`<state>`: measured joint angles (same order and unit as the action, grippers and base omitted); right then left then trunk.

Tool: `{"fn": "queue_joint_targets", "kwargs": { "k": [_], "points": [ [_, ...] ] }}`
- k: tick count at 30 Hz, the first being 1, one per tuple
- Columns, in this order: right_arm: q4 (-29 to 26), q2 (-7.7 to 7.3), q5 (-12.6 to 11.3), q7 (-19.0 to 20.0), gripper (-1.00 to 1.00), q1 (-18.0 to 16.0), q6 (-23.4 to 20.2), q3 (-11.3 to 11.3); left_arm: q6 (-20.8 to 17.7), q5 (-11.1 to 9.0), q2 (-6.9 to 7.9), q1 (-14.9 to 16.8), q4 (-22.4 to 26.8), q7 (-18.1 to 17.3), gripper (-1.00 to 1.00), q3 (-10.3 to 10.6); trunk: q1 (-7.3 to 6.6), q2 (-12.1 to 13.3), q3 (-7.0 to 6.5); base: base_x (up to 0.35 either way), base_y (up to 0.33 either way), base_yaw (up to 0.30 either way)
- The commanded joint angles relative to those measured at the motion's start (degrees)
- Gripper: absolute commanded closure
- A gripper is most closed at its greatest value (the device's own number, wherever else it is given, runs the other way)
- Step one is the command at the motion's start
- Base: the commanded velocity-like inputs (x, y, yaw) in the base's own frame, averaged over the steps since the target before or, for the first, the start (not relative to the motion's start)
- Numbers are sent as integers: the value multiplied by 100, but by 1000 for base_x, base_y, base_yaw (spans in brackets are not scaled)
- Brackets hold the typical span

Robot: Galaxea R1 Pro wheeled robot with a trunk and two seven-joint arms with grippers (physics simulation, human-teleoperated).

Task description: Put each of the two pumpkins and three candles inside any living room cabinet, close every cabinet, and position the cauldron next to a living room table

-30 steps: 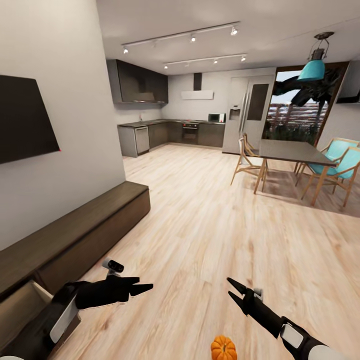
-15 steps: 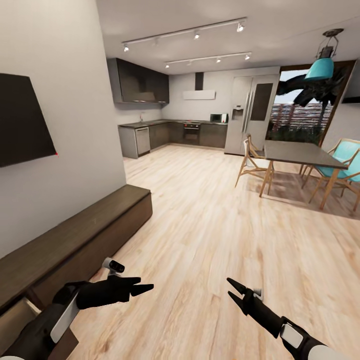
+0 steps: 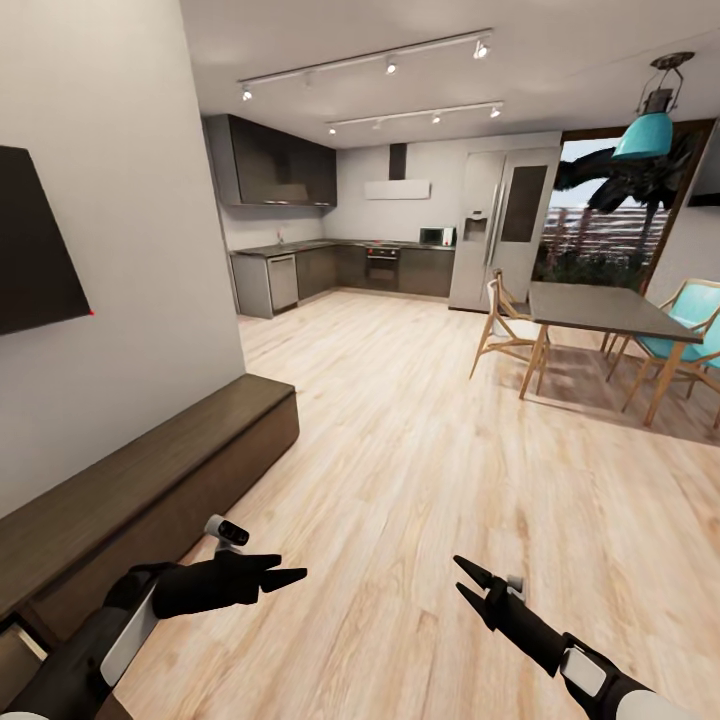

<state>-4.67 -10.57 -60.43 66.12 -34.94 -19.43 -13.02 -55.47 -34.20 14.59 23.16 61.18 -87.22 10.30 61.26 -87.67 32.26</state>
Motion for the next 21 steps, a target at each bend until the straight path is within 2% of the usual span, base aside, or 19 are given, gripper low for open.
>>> {"fn": "queue_joint_targets", "kwargs": {
  "k": [1, 4, 13, 18, 20, 21],
  "points": [
    [1, -4, -59, 14, -100, -4, -52, -43, -61, -13, 7, 5, 0, -19, -100, 15, 0, -3, 6, 18, -2, 0],
    [1, -6, -60, 15, -100, -4, -52, -43, -61, -9, 8, 5, 0, -22, -100, 15, 0, -3, 6, 8, -1, 0],
    [19, -7, -67, 0, -100, -4, -52, -35, -61, -9, 16, 5, 0, -27, -100, 15, 198, -364, 167, 1, 0, 0],
    [446, -7, -88, -23, -100, -4, -49, 3, -61, -14, 32, 5, 0, -16, -100, 15, 307, -565, 257, 0, 0, 0],
    [580, -48, -91, -39, -100, -4, -43, 14, -61, -15, 34, 5, 0, -15, -100, 15, 351, -645, 293, 0, 0, 0],
    [615, -123, -91, -53, -100, -4, -17, 16, -61, -16, 36, 5, 0, -14, -100, 15, 373, -685, 311, 0, 0, 0]
  ]
}}
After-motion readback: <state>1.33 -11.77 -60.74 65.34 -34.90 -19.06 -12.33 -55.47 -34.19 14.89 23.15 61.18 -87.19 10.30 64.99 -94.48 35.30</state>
